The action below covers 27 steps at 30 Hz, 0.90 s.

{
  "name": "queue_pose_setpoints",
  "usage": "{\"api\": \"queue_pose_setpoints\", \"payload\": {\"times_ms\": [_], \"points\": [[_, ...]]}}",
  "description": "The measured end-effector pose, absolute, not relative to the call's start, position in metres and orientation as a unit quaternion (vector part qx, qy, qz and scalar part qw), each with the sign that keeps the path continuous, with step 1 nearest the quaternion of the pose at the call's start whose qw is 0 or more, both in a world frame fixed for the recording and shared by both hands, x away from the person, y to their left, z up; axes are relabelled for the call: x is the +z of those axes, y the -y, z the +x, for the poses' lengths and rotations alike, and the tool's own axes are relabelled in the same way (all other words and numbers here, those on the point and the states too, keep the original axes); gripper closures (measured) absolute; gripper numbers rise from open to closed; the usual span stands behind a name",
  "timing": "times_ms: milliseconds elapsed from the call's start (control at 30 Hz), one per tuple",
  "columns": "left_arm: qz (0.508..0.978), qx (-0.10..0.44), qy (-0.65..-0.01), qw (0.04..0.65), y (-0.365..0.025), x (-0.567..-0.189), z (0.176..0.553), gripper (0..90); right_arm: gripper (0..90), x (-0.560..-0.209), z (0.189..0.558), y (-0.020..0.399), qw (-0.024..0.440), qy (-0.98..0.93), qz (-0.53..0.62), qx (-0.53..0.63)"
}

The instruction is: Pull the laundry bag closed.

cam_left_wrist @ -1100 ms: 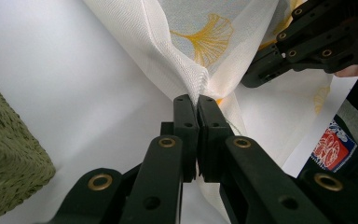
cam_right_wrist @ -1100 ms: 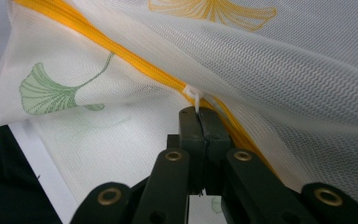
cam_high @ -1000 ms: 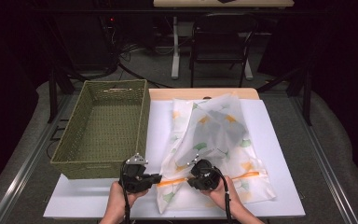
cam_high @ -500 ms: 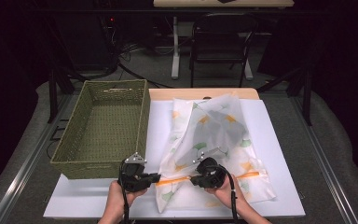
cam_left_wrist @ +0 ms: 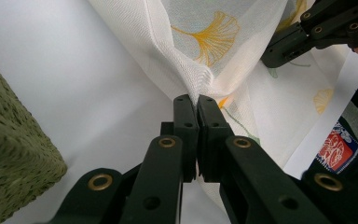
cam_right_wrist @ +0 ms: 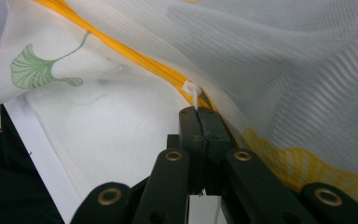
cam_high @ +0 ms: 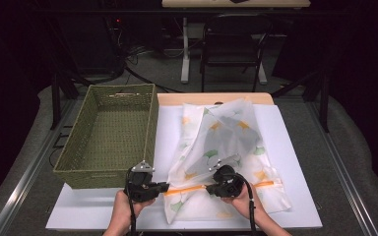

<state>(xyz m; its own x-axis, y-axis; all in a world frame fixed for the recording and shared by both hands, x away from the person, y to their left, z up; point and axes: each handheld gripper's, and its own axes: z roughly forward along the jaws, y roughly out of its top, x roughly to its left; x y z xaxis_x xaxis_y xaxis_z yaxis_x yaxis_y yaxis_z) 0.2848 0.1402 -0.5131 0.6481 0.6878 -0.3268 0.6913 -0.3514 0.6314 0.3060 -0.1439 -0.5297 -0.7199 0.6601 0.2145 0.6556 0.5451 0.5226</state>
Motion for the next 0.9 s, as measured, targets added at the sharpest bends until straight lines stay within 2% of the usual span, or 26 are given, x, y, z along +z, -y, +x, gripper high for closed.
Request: {"api": "queue_pose_setpoints", "payload": {"times_ms": [900], "points": [[0.823, 0.001, -0.420, 0.382, -0.142, -0.513, 0.286, 88.4, 90.0, -0.529, 0.310, 0.178, 0.034, -0.872, 0.403, 0.277]]}}
